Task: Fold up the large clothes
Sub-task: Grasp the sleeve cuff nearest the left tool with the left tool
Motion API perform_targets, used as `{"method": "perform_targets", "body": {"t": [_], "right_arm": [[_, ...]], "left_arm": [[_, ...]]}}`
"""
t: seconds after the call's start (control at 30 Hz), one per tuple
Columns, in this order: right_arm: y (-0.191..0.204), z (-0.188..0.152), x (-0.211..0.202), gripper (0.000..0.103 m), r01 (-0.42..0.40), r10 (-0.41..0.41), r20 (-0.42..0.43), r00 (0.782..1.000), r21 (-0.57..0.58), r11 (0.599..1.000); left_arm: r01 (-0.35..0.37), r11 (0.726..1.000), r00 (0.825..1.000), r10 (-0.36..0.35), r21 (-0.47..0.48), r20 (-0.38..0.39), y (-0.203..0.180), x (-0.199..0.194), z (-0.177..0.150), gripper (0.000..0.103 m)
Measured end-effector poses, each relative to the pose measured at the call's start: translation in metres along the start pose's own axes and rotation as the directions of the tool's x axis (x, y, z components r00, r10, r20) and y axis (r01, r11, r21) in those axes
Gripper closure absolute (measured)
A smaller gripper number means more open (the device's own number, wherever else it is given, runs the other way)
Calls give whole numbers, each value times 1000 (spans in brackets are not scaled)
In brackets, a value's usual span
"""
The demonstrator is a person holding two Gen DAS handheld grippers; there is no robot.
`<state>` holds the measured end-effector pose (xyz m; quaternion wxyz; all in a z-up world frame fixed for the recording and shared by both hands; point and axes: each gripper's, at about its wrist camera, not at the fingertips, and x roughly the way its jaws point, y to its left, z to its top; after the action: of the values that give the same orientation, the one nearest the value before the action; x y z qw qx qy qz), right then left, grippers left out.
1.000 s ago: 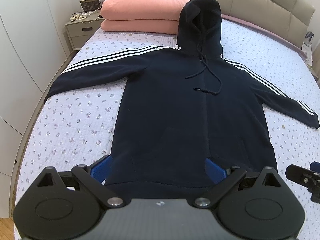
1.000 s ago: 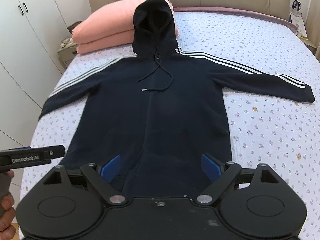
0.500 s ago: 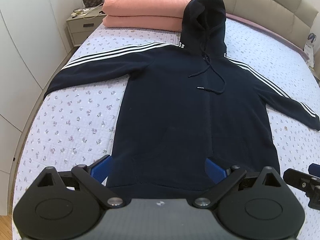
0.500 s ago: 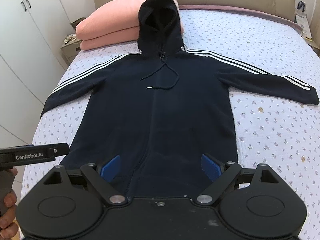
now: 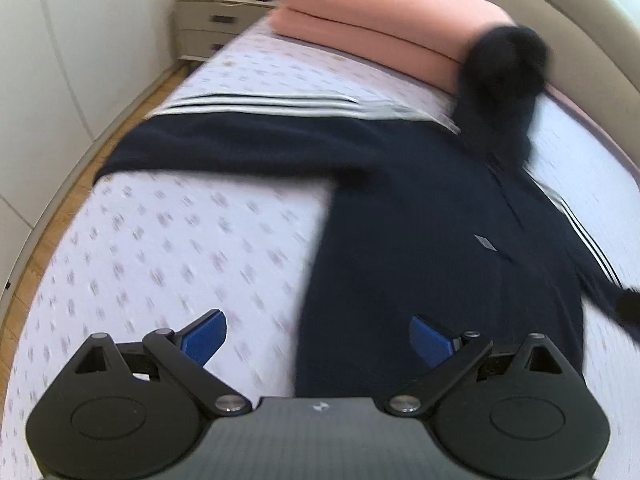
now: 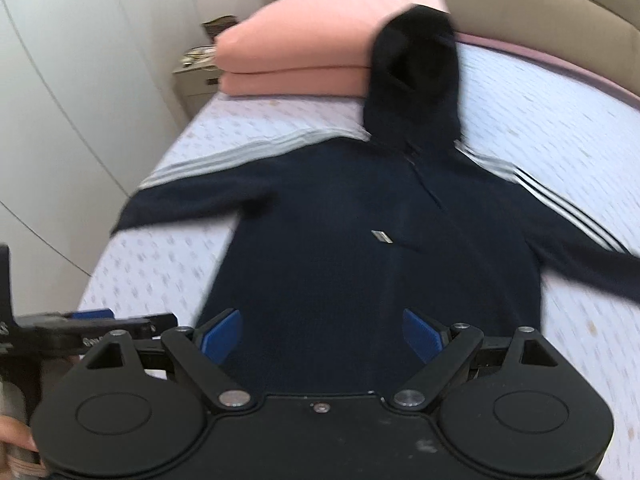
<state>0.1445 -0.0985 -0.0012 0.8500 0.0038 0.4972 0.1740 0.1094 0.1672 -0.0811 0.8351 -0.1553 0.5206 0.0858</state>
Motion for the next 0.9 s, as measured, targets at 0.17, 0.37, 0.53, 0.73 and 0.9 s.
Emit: {"method": "perform_targets", "body": {"t": [0.17, 0.37, 0.53, 0.73, 0.9], "right_arm": [[8, 79, 113, 0, -40, 42, -20, 999, 88, 995], [7, 139, 245, 0, -45, 54, -46, 998, 171, 984], [-4, 165, 329, 0, 27, -30, 16, 999, 182, 983], [4, 137, 363, 0, 120, -122, 75, 990, 31, 992], [6, 121, 351, 0, 124, -124, 82, 989, 2, 992]], "left_arm": [[-78, 993, 996, 80, -91, 26, 50, 61, 63, 3], [-34, 966, 998, 45, -255, 37, 106, 124, 103, 4], [-54, 937, 996, 75, -345, 48, 138, 163, 100, 4], [-97, 951, 981, 142, -295, 136, 134, 181, 94, 0], [-148, 919, 961, 221, -365, 165, 132, 186, 103, 0]]}}
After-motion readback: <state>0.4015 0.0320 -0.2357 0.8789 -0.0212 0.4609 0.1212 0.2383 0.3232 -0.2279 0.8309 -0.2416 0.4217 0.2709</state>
